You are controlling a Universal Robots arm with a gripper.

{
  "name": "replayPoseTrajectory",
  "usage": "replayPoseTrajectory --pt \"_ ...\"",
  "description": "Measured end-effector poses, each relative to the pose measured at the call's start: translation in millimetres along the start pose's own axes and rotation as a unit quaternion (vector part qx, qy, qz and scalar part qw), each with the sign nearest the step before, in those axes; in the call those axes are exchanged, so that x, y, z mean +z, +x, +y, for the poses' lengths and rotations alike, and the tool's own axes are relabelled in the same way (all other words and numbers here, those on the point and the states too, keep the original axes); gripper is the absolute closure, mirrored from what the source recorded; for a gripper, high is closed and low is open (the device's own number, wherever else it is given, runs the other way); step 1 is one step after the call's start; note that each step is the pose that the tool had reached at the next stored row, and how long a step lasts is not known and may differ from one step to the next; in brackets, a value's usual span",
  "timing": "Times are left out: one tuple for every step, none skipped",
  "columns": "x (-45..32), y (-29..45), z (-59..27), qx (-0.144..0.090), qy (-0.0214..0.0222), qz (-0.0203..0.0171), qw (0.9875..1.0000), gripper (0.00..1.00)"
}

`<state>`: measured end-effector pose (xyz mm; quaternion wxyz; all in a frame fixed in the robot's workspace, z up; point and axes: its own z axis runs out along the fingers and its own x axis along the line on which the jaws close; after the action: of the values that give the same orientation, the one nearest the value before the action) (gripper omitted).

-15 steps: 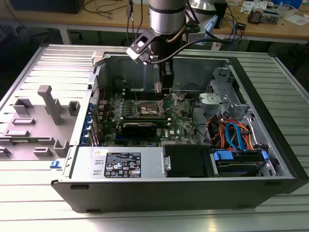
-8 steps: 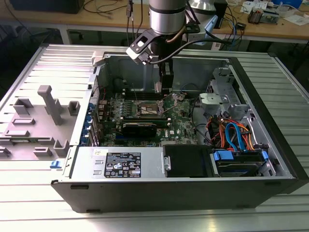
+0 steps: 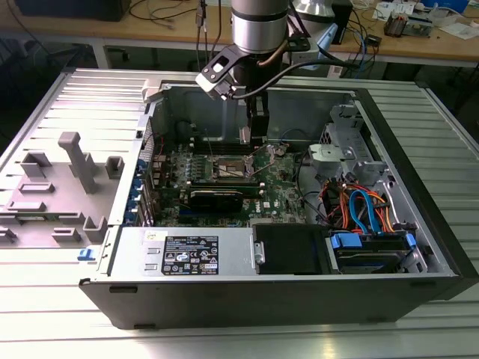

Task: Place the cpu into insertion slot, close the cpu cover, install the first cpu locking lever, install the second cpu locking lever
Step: 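Place the cpu into insertion slot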

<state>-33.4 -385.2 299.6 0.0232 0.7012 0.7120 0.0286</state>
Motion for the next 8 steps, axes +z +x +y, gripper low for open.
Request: replayPoseTrajectory --pt "0.0 0.0 0.0 0.0 0.0 0.0 1.0 0.46" --pt "0.2 0.0 0.0 0.0 0.0 0.0 1.0 0.46" --pt "1.2 0.0 0.0 0.0 0.0 0.0001 1.0 0.46" --pt "2.3 0.0 -0.1 0.002 0.0 -0.0001 1.0 0.46" --pt "4.0 0.0 -0.2 0.006 -0.0001 -0.0003 1.0 0.46" --pt "5.6 0.0 -0.3 0.011 -0.0001 -0.0008 0.9999 0.46" --pt "7.7 0.0 -0.5 0.017 -0.0001 -0.0012 0.9999 0.46" --pt "9.9 0.0 -1.5 0.019 -0.0002 -0.0013 0.9998 0.46"
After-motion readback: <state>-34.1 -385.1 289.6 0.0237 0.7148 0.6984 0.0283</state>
